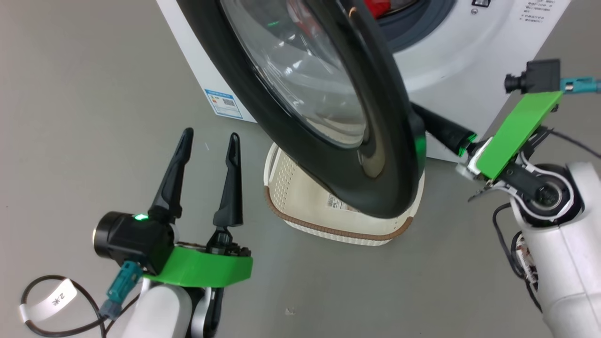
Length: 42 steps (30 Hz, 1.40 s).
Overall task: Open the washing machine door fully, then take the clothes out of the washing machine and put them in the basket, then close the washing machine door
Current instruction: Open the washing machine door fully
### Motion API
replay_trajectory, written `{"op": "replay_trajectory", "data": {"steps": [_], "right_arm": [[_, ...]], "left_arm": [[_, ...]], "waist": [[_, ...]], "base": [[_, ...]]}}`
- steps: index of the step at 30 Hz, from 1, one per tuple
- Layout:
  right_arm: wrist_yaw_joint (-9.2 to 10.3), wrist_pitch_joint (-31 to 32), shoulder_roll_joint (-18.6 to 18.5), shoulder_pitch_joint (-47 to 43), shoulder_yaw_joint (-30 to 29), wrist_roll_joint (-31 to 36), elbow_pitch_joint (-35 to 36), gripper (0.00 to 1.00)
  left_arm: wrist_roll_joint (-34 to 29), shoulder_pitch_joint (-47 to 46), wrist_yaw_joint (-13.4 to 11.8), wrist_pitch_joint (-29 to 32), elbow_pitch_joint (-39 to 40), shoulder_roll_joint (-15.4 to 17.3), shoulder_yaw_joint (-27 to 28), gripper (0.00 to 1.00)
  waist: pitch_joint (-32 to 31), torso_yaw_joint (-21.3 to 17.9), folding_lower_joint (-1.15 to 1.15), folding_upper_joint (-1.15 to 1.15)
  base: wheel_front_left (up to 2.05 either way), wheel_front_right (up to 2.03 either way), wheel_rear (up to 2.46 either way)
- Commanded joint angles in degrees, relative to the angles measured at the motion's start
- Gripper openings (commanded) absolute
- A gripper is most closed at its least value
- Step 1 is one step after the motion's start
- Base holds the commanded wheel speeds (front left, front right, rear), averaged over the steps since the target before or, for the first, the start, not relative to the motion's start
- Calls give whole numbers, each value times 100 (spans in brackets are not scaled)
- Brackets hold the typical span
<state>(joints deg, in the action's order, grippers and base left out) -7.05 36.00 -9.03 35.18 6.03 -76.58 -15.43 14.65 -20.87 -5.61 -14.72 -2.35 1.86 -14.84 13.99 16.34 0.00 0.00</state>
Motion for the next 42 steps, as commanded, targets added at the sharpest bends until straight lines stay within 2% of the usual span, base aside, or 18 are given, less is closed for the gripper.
{"op": "replay_trajectory", "data": {"steps": [1,12,21,27,42], "right_arm": [[-44,128,145,-153,31,106,263,0],[-44,742,501,-709,-217,414,687,0],[-44,1072,607,-969,-301,573,897,0],[-44,994,613,-1143,-97,364,909,0],[-44,665,614,-1169,555,39,769,0]], "left_arm": [[25,43,-63,-28,169,101,193,100],[100,209,-120,-28,111,101,159,100],[146,310,-180,-28,-10,101,149,100],[152,384,-180,-28,-93,101,144,100],[185,477,-215,-28,-186,101,147,100]], "waist": [[-51,37,0,0],[-288,218,0,0],[-441,511,0,0],[-563,726,0,0],[-664,959,0,0]], "base": [[0,0,0],[0,0,0],[0,0,0],[0,0,0],[0,0,0]]}}
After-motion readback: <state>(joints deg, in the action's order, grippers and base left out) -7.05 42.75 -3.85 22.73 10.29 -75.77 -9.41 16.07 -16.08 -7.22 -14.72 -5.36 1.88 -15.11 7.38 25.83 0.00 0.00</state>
